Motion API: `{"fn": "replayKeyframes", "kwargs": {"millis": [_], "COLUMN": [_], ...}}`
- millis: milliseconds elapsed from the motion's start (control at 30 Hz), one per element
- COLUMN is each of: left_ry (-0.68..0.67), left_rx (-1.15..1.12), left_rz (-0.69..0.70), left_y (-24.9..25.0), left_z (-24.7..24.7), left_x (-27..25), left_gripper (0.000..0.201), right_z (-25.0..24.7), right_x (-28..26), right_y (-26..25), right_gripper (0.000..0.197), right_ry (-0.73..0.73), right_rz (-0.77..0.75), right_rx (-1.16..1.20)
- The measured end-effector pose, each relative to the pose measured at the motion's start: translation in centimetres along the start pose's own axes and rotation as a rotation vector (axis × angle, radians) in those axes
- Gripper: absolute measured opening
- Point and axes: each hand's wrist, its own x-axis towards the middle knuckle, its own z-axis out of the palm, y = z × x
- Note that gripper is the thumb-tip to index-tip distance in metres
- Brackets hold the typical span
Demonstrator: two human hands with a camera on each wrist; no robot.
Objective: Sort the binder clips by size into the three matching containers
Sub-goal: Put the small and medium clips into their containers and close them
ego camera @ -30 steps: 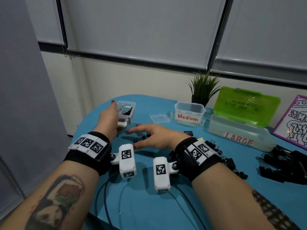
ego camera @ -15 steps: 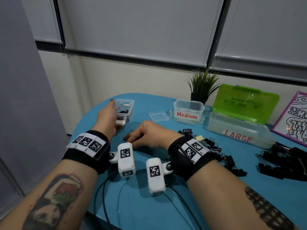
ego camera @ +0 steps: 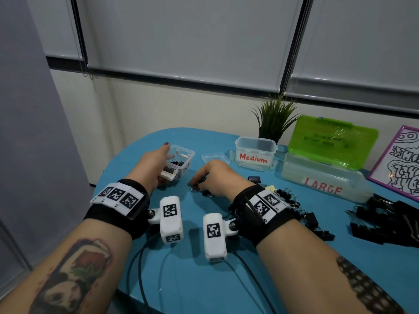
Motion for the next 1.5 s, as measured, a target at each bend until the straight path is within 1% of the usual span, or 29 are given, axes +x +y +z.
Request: {"fn": "replayKeyframes", "kwargs": {"millis": [133,267,400,500,633,700,833,933,1167,1267,1400,1500], "left_ry": [-0.013,0.003,-0.007,-0.009,-0.01,-0.015,-0.02,-0.024,-0.019,-0.024,-0.029,-0.035], "left_rx": [0.078,0.154,0.211,0.219,0.251,0.251,0.24,0.236,0.219,0.215,0.216,0.225], "left_rz": [0.001,0.039,0.057,0.062,0.06,0.056,0.044,0.037,0.026,0.034,0.036,0.04], "left_y": [-0.1,-0.1,-0.2,-0.2,-0.3,-0.3,-0.3,-0.3,-0.4,-0.5,-0.5,-0.6], "left_z": [-0.1,-0.1,0.0,0.0,0.0,0.1,0.1,0.0,0.0,0.0,0.0,-0.2], "left_x": [0.0,-0.1,-0.2,-0.3,-0.2,-0.4,-0.4,-0.3,0.1,0.1,0.3,0.5], "left_gripper": [0.042,0.045,0.042,0.044,0.044,0.042,0.043,0.043,0.044,0.042,0.043,0.044], "right_z": [0.3,0.4,0.3,0.1,0.0,0.0,0.1,0.1,0.0,-0.2,-0.5,-1.0], "right_x": [0.1,0.4,0.1,-0.2,-0.1,-0.1,-0.1,-0.2,-0.4,-0.4,-0.4,-0.4], "right_y": [0.1,0.1,-0.1,0.0,0.0,-0.1,-0.2,-0.3,-0.9,-0.8,-0.4,0.1], "right_gripper": [0.017,0.021,0.014,0.022,0.017,0.019,0.023,0.026,0.024,0.025,0.022,0.022], "right_ry": [0.025,0.042,0.042,0.078,0.073,0.07,0.069,0.078,0.076,0.089,0.108,0.169], "right_rz": [0.032,0.031,0.024,0.047,0.081,0.092,0.094,0.084,0.058,0.064,0.099,0.115], "right_rx": [0.005,-0.054,-0.084,-0.017,0.016,0.033,0.058,0.047,0.005,0.043,0.162,0.265]}}
